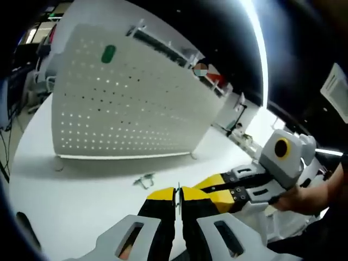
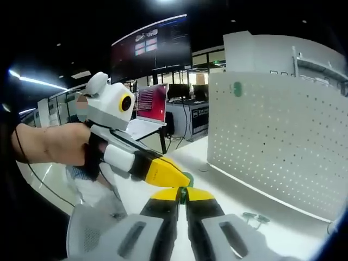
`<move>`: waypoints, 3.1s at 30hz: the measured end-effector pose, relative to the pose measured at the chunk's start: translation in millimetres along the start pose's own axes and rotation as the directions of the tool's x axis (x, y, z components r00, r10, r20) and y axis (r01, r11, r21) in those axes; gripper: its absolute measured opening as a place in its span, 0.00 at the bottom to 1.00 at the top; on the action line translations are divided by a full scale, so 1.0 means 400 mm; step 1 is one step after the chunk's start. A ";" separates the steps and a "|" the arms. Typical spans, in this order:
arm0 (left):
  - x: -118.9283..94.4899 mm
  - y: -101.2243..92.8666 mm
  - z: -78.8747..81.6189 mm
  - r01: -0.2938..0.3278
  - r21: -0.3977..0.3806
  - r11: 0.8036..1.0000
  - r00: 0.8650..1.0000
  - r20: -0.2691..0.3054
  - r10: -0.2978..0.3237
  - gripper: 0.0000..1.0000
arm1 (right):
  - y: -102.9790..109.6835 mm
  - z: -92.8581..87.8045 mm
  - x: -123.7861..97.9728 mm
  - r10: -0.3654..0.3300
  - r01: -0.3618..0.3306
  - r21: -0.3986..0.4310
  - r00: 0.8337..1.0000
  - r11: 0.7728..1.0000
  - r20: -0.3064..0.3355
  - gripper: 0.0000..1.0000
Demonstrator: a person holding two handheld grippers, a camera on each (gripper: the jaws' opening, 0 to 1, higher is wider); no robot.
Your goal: Insert the hook assembly into the mounting plate slot until the hook locks in place.
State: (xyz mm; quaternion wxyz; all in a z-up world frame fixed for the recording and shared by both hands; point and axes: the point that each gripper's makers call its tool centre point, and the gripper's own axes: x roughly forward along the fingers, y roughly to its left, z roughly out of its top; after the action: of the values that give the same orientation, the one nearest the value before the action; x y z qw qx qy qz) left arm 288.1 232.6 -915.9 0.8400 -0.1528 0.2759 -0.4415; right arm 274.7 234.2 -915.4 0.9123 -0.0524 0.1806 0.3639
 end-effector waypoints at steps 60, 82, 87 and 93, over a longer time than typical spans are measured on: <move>-0.073 -0.080 -0.042 -0.019 0.191 0.981 0.998 0.069 0.006 1.00 | 0.002 0.051 -0.051 -0.025 0.018 0.066 0.994 0.998 0.111 0.00; -0.094 -0.021 -0.004 -0.073 0.203 0.976 0.995 0.088 0.057 1.00 | -0.140 0.188 -0.002 -0.290 0.262 0.128 0.902 0.956 0.320 0.00; -0.104 -0.002 -0.002 -0.094 0.199 0.975 0.993 0.091 0.077 1.00 | -0.193 0.217 0.020 -0.353 0.316 0.162 0.869 0.935 0.346 0.00; -0.111 0.022 -0.002 -0.112 0.199 0.974 0.991 0.094 0.095 1.00 | -0.259 0.258 0.044 -0.435 0.393 0.188 0.815 0.900 0.383 0.00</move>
State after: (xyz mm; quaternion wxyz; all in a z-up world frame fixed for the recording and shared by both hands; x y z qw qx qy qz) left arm 273.2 274.1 -906.3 0.8840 -0.0699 0.2015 -0.4161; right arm 387.4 193.4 -829.7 0.9880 0.0339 -0.0153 0.1497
